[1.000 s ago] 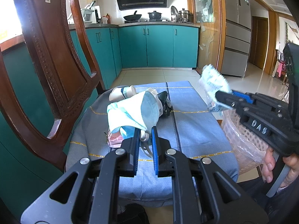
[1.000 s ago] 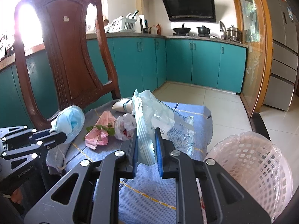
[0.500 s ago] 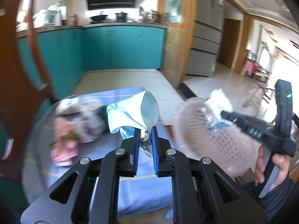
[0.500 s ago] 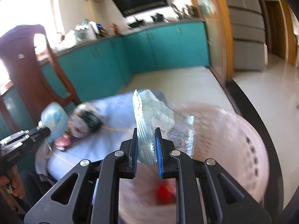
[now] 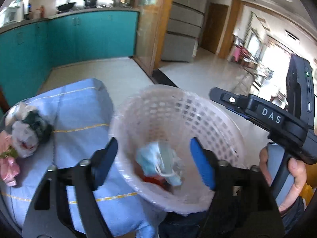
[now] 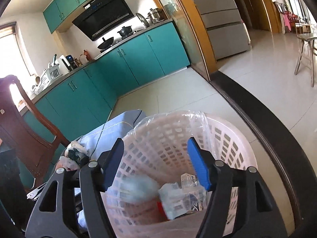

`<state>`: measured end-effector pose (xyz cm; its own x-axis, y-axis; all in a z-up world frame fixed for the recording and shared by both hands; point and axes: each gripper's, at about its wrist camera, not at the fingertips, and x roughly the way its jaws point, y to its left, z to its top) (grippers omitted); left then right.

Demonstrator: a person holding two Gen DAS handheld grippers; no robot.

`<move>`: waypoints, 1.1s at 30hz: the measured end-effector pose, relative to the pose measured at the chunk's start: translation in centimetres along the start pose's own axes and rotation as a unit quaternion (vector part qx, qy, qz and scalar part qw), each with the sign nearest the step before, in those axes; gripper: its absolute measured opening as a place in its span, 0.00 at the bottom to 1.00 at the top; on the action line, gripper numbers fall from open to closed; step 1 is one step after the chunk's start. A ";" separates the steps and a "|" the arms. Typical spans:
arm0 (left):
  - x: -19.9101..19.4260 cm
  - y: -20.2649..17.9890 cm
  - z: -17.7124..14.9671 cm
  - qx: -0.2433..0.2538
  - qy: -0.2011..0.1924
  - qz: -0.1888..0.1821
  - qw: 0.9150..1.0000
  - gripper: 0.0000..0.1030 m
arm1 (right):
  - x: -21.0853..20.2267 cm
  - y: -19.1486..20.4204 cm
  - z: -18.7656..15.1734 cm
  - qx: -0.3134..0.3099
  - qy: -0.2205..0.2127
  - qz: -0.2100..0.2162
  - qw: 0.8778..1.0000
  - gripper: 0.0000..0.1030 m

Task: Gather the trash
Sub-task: 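Swing the right gripper over the wastebasket and release the clear bag while the left gripper drops the mask in, then bring both open grippers back over the pink paper and green sprig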

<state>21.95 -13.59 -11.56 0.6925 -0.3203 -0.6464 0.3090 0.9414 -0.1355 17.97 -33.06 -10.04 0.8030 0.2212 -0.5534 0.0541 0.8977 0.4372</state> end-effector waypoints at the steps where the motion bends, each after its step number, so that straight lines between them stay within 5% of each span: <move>1: -0.5 1.1 -0.2 -0.008 -0.006 0.026 1.000 0.75 | 0.2 0.1 0.2 0.000 0.002 0.007 1.000 0.64; 5: -2.9 7.0 -0.8 -0.054 -0.033 0.161 0.985 0.75 | 2.1 3.2 0.4 -0.006 0.018 0.066 0.998 0.64; 7: -4.8 11.5 -1.9 -0.091 -0.042 0.238 0.966 0.75 | 3.4 6.0 0.1 -0.026 0.035 0.098 0.994 0.64; 10: -6.5 16.9 -3.6 -0.138 -0.023 0.283 0.949 0.75 | 5.9 11.8 -1.4 -0.084 0.067 0.137 0.985 0.64; 14: -8.3 21.0 -5.8 -0.185 -0.013 0.298 0.936 0.75 | 9.8 19.0 -2.9 -0.148 0.089 0.159 0.972 0.64; 23: -8.9 22.7 -7.7 -0.187 -0.001 0.295 0.937 0.75 | 16.4 26.5 -6.1 -0.176 0.135 0.212 0.952 0.64; 25: -8.8 23.1 -8.0 -0.192 0.002 0.296 0.936 0.75 | 17.3 27.5 -7.0 -0.196 0.141 0.205 0.949 0.55; 27: -9.1 23.5 -8.3 -0.196 0.002 0.296 0.935 0.75 | 17.8 28.0 -8.0 -0.218 0.161 0.195 0.943 0.26; 29: -9.2 24.0 -8.4 -0.201 0.001 0.294 0.934 0.75 | 17.7 27.8 -8.4 -0.225 0.168 0.197 0.939 0.11; 33: -9.3 24.4 -8.4 -0.205 -0.002 0.286 0.936 0.75 | 14.8 26.3 -7.7 -0.231 0.152 0.211 0.937 0.03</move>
<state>17.51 13.26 -15.16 0.6704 0.2478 -0.6994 -0.3884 0.9203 -0.0462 26.69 -3.19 -12.22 0.4842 0.6295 -0.6077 -0.5499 0.7592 0.3482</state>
